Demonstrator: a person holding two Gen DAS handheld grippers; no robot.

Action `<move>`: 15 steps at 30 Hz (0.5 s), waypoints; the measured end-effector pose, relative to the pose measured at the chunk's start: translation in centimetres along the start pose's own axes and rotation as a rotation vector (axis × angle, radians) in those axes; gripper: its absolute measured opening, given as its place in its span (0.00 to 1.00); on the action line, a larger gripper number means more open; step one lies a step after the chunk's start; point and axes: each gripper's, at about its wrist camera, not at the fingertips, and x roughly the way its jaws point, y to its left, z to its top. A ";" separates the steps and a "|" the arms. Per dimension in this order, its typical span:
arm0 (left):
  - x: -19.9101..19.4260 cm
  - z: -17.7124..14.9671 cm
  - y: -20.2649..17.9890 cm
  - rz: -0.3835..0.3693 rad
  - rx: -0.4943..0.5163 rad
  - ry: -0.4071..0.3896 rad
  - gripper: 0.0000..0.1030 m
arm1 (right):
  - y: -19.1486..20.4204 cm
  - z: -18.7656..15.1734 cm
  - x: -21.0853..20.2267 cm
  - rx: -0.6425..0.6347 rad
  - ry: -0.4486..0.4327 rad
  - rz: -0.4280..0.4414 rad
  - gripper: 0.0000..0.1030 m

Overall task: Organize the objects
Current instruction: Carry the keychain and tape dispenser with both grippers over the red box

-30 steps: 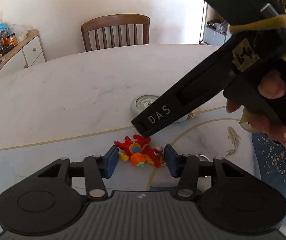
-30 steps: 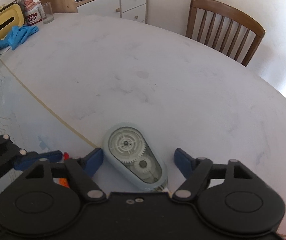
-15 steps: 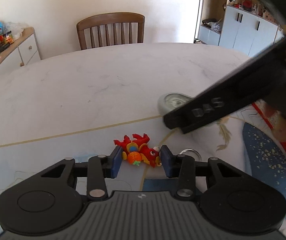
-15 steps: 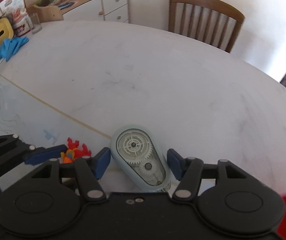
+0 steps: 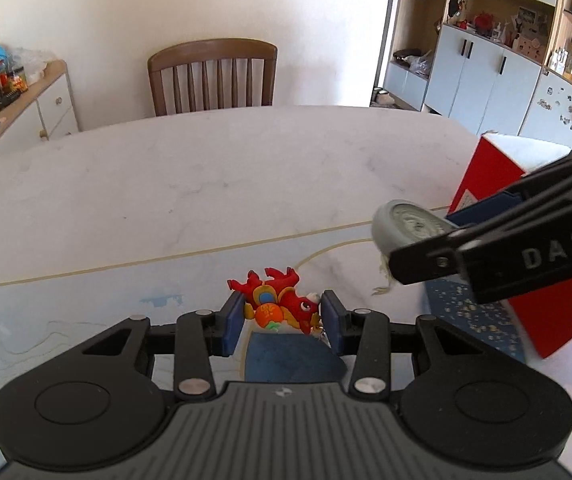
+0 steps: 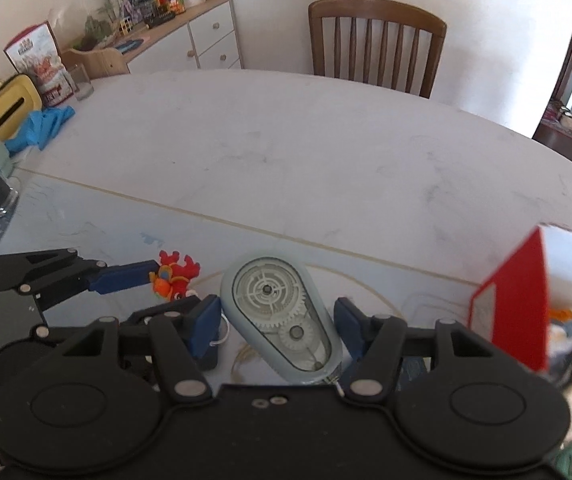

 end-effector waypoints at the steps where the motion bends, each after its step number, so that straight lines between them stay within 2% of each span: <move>1: -0.6 0.0 -0.1 -0.008 -0.007 -0.001 0.39 | 0.0 -0.2 -0.7 0.004 -0.007 0.003 0.59; 15: -7.6 3.0 -5.2 -0.091 0.036 -0.055 0.39 | -2.5 -2.7 -9.6 0.054 -0.106 -0.034 0.59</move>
